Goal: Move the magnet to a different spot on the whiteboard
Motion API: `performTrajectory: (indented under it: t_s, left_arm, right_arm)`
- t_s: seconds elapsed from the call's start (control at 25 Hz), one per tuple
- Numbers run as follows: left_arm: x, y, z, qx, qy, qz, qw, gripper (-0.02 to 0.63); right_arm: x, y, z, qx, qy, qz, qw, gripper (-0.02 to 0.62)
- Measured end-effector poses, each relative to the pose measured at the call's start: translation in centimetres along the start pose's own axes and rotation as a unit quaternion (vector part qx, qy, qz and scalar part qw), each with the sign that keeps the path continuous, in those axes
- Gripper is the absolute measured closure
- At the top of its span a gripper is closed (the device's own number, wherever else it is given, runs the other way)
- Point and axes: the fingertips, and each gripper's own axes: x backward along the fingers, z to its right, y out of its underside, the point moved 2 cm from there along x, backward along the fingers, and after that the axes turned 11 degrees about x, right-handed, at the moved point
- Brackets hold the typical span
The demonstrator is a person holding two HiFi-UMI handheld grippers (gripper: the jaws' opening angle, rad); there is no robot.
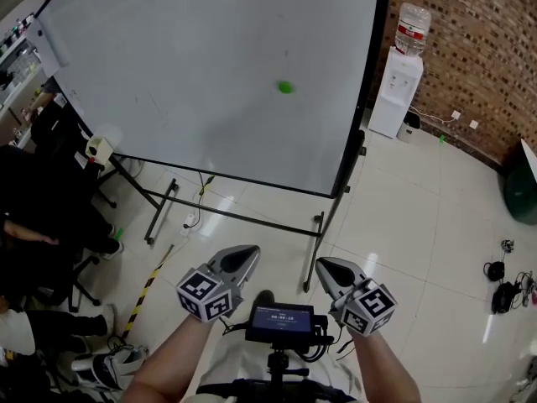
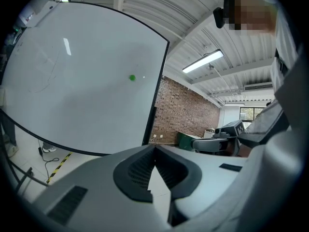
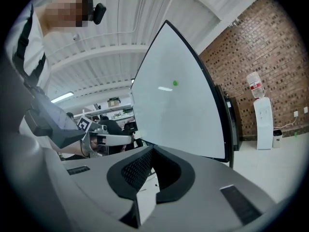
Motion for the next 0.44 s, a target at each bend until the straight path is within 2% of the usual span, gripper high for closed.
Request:
performTrajectory:
  t_s: [0.2, 0.44]
  left_arm:
    - [1.2, 2.3, 3.1, 0.0, -0.003, 0.007, 1.0, 0.578]
    - [2.2, 2.8, 2.9, -0.001, -0.006, 0.016, 0.9998, 0.578]
  right_arm:
    - [3.0, 0.0, -1.3, 0.018, -0.008, 0.004, 1.0, 0.566]
    - [2.8, 0.0, -3.3, 0.09, -0.019, -0.008, 0.996, 0.566]
